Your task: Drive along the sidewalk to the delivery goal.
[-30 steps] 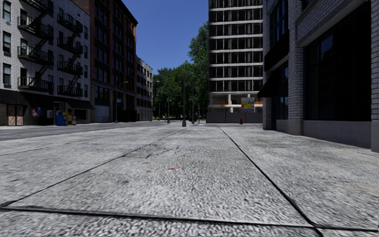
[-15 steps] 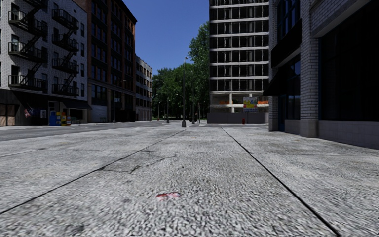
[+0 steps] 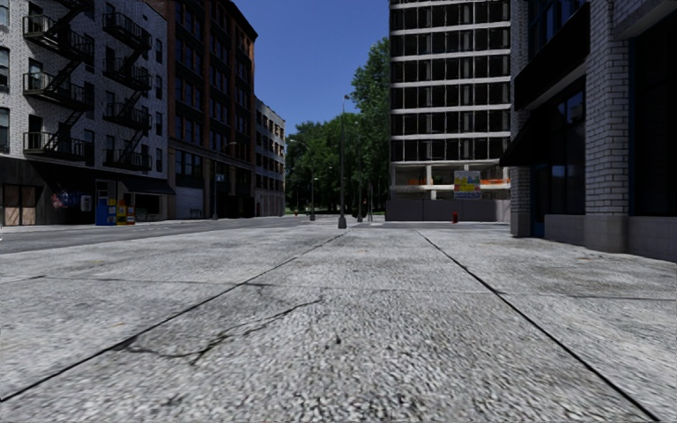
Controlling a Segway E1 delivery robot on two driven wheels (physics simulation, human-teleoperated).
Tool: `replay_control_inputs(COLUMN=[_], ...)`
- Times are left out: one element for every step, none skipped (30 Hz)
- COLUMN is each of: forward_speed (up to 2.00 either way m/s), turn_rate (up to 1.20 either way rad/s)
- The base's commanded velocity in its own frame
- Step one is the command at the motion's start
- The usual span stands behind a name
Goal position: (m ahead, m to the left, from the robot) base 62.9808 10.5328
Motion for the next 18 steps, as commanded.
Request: replay_control_inputs(forward_speed=[2.00,2.00,2.00,2.00,2.00,2.00,2.00,2.00,2.00,2.00,2.00,2.00,2.00,2.00,2.00,2.00,2.00,2.00], turn_rate=[0.28,0.28,0.28,0.28,0.28,0.28,0.28,0.28,0.28,0.28,0.28,0.28,0.28,0.22,0.22,0.12,0.03,0.00])
